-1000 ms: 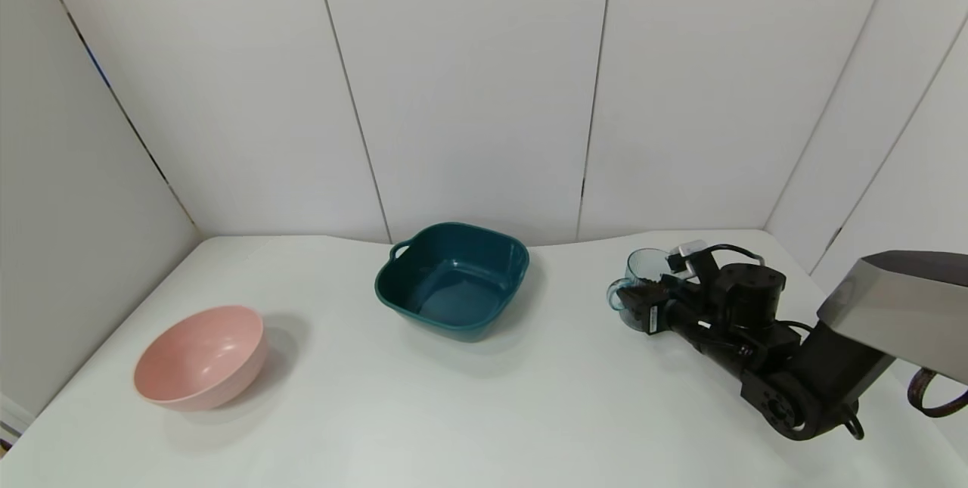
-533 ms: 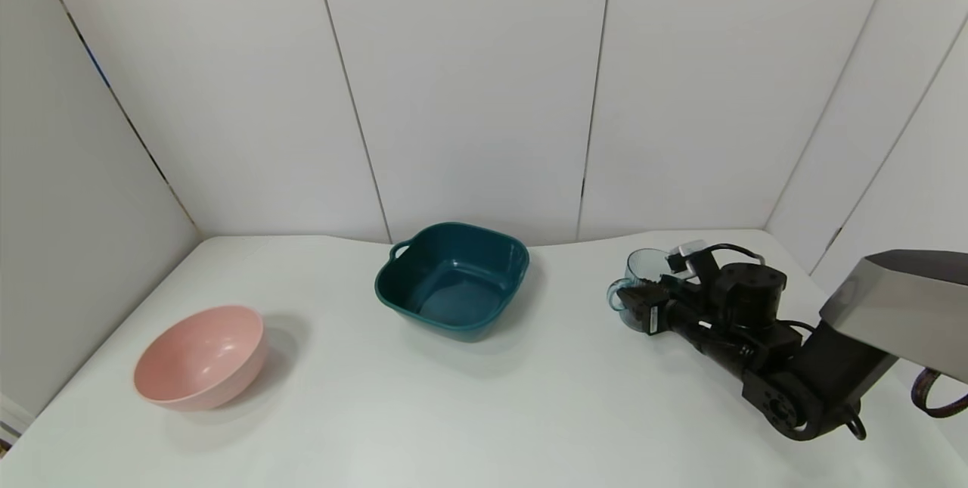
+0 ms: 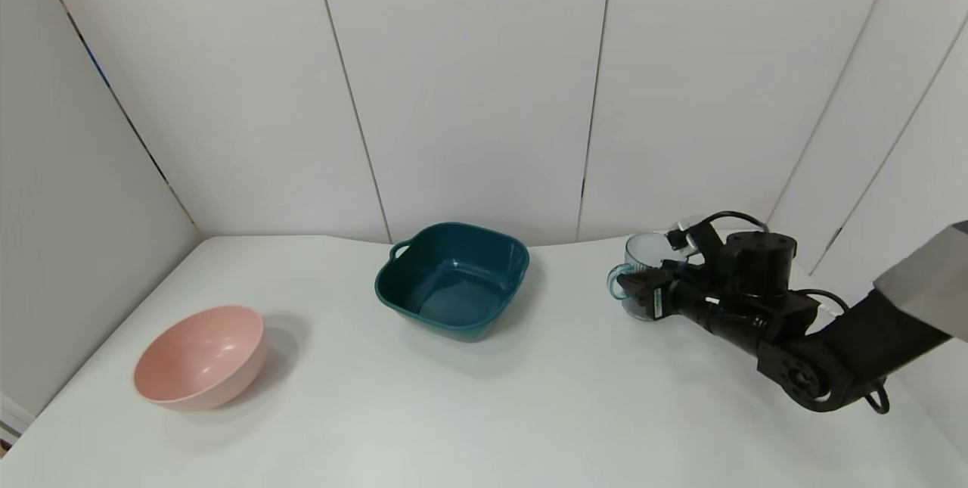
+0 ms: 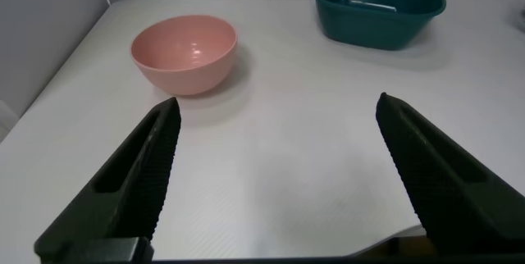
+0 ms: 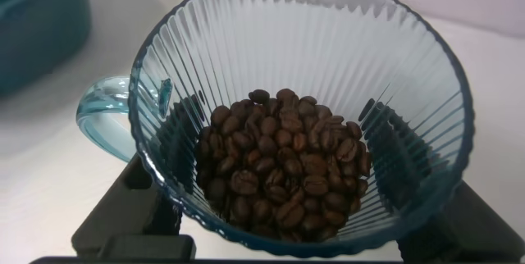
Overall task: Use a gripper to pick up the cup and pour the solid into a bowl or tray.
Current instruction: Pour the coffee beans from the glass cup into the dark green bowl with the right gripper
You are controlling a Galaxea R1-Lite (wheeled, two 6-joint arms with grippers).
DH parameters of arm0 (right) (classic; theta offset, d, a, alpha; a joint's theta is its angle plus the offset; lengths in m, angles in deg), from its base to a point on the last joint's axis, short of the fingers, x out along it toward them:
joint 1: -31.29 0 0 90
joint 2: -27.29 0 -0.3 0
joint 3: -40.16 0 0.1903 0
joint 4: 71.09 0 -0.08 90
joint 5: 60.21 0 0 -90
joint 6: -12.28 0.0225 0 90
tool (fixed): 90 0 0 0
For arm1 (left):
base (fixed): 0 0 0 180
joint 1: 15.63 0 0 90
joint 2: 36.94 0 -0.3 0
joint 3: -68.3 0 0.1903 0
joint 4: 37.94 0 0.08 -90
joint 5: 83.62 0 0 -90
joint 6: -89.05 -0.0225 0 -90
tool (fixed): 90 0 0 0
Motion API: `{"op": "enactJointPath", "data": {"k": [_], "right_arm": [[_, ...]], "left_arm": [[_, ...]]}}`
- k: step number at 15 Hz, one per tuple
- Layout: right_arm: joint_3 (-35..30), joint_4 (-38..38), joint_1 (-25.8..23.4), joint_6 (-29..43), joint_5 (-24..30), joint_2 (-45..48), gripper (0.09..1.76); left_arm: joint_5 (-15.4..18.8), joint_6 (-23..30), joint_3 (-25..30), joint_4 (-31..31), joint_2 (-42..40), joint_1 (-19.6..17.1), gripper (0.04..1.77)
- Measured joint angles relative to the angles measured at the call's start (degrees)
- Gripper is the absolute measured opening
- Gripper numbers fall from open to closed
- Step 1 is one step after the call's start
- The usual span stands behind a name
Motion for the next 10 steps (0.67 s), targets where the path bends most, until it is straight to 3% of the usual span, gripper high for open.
{"op": "enactJointPath", "data": {"k": [10], "right_arm": [[22.41,-34.77,7.73,-12.29,-2.18,8.87,1.38]], "left_arm": [[0.0,0.0,0.0,-0.02,0.0,0.0,1.72]]}}
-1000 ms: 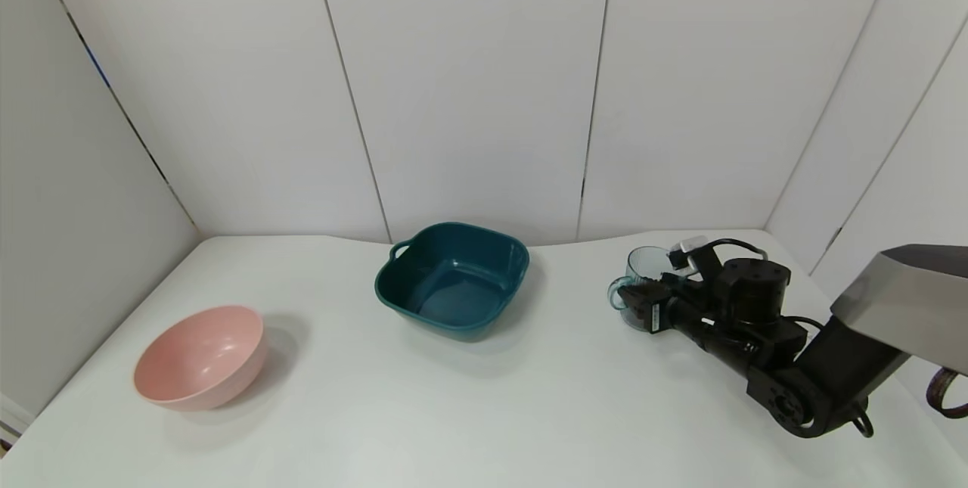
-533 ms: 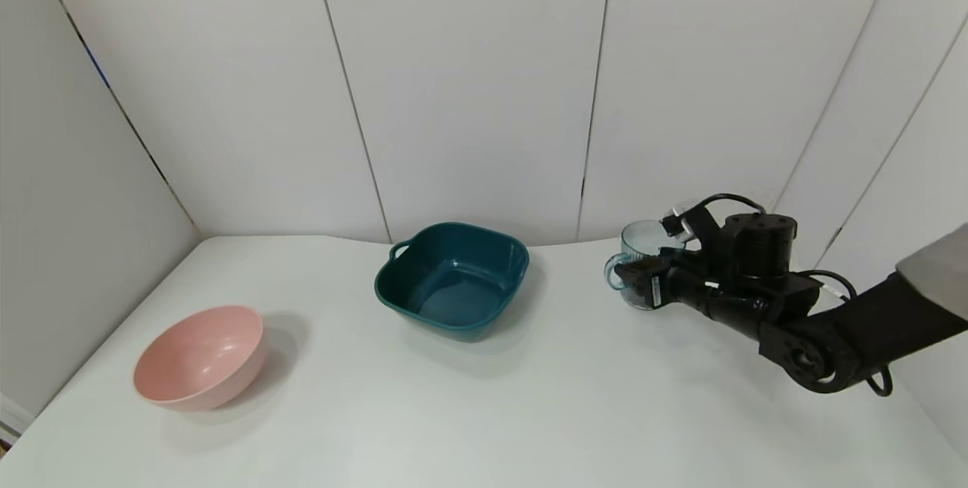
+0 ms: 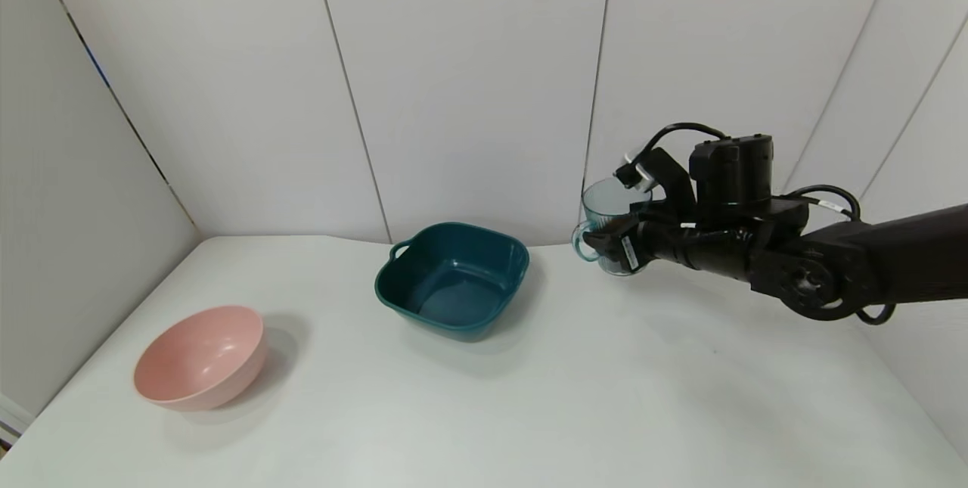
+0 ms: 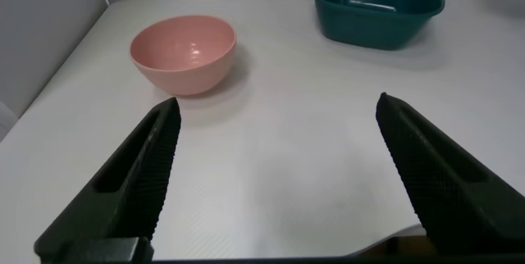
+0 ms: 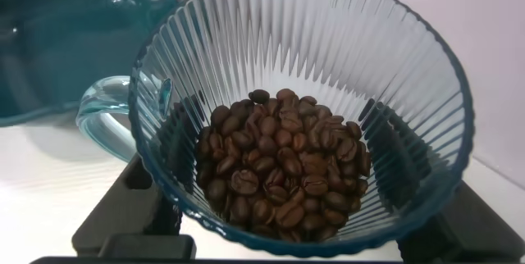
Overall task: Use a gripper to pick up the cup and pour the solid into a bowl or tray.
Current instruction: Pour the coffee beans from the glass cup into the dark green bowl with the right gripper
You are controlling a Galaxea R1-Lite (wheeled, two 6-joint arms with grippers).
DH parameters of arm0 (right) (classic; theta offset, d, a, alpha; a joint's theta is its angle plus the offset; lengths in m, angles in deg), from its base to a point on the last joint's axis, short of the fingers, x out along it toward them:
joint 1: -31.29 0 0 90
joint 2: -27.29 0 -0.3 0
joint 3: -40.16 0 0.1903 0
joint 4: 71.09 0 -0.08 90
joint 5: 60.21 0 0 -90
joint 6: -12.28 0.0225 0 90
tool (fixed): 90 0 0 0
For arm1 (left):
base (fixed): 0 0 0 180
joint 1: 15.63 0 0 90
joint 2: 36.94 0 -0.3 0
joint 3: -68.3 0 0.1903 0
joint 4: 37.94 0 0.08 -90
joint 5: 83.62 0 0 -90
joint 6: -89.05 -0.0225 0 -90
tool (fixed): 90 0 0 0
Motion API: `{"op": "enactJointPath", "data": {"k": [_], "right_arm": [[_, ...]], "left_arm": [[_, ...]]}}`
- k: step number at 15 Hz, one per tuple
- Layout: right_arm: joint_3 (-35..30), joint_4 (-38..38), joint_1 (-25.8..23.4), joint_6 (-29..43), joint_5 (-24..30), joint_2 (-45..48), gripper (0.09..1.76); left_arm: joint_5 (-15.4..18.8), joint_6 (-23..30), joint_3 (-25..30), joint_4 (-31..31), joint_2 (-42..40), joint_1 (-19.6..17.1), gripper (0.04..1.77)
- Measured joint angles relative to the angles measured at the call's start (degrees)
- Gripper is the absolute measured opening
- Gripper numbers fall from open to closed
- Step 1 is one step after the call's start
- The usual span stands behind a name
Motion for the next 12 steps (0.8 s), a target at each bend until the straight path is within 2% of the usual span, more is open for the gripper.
{"op": "enactJointPath", "data": {"k": [7,12], "right_arm": [[15.91,-21.94,7.38,-10.51,-9.55,-2.16,1.38],[26.19,-33.73,10.36,-12.65,-15.92,-6.31,1.38]], "left_arm": [[0.0,0.0,0.0,0.0,0.0,0.0,1.72],[0.0,0.0,0.0,0.0,0.0,0.0,1.72]]}}
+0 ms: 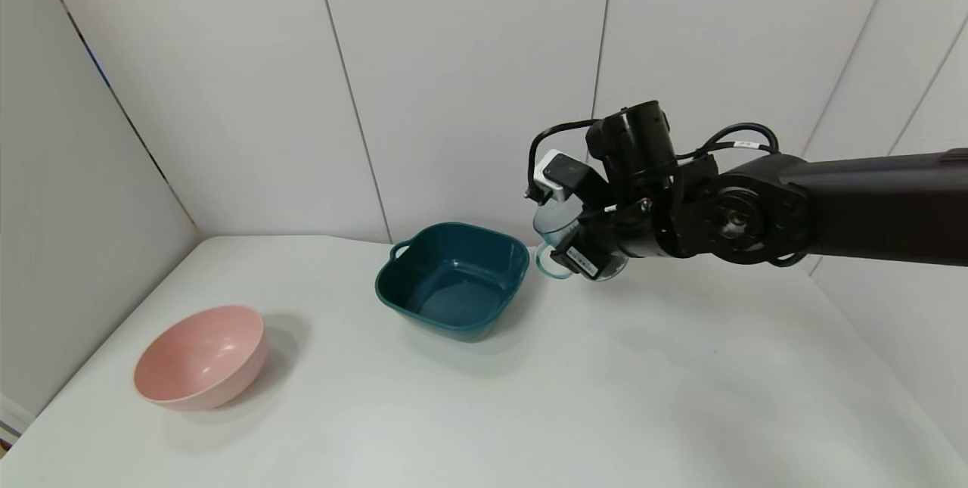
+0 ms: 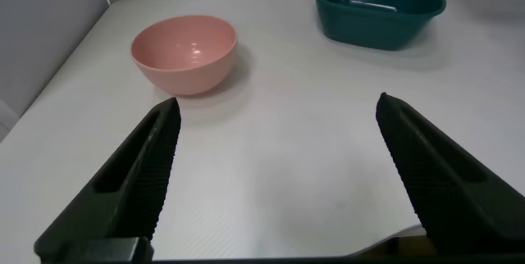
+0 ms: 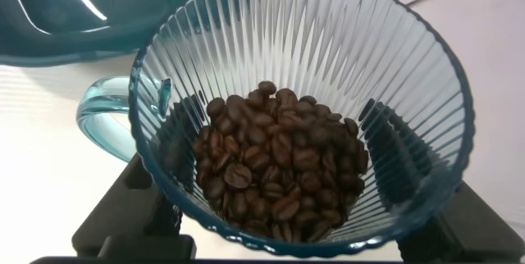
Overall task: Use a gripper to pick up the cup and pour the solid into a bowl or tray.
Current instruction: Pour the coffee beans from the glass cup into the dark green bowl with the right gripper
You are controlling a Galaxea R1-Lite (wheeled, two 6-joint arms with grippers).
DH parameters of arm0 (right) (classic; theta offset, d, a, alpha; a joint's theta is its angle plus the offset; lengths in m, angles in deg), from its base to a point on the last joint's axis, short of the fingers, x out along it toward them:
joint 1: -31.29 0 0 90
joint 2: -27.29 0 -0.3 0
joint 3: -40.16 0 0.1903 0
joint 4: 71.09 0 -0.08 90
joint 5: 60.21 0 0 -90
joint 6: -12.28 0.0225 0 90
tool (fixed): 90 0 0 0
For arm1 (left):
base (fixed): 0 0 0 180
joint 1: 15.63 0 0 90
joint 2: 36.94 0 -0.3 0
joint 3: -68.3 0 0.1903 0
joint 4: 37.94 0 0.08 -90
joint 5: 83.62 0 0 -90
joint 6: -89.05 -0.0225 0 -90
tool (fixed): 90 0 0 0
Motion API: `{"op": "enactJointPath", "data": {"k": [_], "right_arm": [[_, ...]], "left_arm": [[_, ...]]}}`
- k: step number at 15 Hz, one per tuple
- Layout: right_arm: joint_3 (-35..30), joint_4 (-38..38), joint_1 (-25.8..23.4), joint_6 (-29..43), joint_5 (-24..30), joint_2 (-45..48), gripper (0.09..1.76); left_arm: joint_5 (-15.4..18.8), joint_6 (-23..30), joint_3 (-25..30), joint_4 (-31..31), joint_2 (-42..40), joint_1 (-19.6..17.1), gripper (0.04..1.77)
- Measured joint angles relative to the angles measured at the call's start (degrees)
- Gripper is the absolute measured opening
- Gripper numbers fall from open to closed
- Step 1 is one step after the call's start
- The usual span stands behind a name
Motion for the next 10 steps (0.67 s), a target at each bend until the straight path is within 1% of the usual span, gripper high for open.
{"op": "enactJointPath", "data": {"k": [3,4,5,10], "right_arm": [[8.68,-7.35,1.34,-0.3,-3.35,-3.54,1.38],[11.76,-9.2,1.82,-0.83,-5.03,-4.99,1.38],[13.46,-9.81,2.23,-2.12,-6.14,-6.25,1.38],[15.17,-9.47,4.38,-5.16,-7.27,-10.42,1.38]], "left_arm": [[0.0,0.0,0.0,0.02,0.0,-0.02,1.72],[0.0,0.0,0.0,0.02,0.0,0.02,1.72],[0.0,-0.02,0.0,0.0,0.0,0.02,1.72],[0.02,0.0,0.0,0.0,0.0,0.0,1.72]]}}
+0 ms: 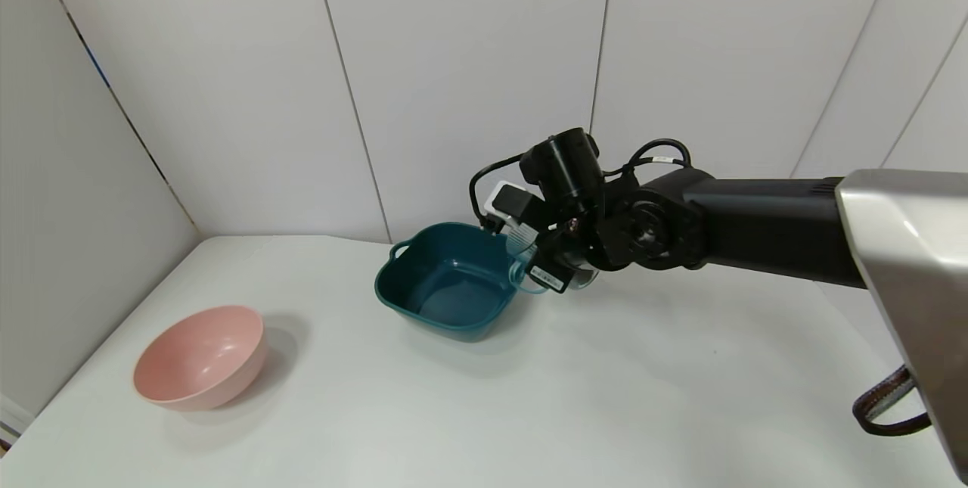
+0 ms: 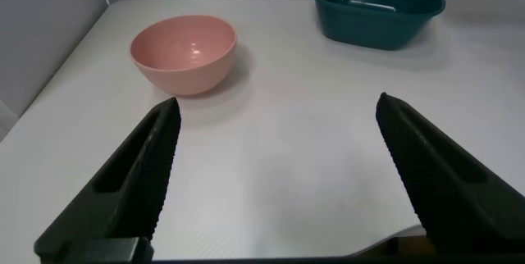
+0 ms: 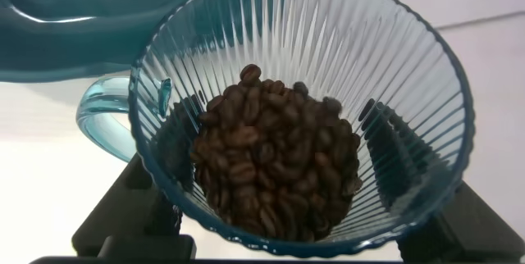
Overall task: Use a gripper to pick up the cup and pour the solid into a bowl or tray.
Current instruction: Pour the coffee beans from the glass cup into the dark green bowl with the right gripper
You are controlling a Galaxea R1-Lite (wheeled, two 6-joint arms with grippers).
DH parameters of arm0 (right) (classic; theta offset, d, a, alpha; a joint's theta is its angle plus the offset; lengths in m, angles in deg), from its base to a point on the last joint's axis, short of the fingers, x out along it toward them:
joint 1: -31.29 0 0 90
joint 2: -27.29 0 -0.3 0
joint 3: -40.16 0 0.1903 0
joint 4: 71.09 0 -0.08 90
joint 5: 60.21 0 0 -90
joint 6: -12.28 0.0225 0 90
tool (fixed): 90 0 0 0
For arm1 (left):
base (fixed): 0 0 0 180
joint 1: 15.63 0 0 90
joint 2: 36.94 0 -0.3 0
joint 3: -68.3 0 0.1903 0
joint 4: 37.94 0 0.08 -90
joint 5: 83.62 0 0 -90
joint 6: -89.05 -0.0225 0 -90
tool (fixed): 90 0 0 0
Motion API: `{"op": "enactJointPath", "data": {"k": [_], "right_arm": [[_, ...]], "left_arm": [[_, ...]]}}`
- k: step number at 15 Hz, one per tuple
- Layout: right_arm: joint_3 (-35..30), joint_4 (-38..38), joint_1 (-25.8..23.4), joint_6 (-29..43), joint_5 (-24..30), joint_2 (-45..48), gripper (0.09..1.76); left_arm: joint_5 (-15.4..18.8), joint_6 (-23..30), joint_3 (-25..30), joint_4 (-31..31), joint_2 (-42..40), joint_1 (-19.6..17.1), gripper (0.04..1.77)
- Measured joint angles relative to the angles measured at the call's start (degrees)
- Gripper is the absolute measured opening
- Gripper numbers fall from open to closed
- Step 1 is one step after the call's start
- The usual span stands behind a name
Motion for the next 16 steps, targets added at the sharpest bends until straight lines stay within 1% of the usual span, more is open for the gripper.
{"op": "enactJointPath", "data": {"k": [2,4,7,9,11,14,16], "right_arm": [[0.09,0.09,0.83,-2.79,-0.91,-0.72,1.38],[0.13,0.16,1.13,-6.69,-4.91,-1.23,1.38],[0.29,1.01,1.94,-10.23,-7.53,-1.96,1.38],[0.4,4.19,2.4,-12.3,-9.35,-2.93,1.38],[0.4,7.68,3.01,-15.06,-12.67,-4.19,1.38],[0.4,10.23,4.39,-18.51,-17.07,-5.62,1.38],[0.4,12.43,5.46,-20.74,-18.99,-6.36,1.38]], "left_arm": [[-0.02,0.0,0.0,0.0,0.0,0.0,1.72],[-0.05,0.0,0.0,0.0,0.0,0.0,1.72],[-0.02,0.0,0.0,0.0,0.0,-0.02,1.72],[-0.02,0.0,0.0,0.0,0.0,0.0,1.72],[-0.02,0.0,0.0,0.02,0.0,-0.02,1.72],[-0.02,0.0,0.0,0.0,0.0,0.0,1.72],[-0.02,0.0,0.0,0.0,0.0,0.02,1.72]]}}
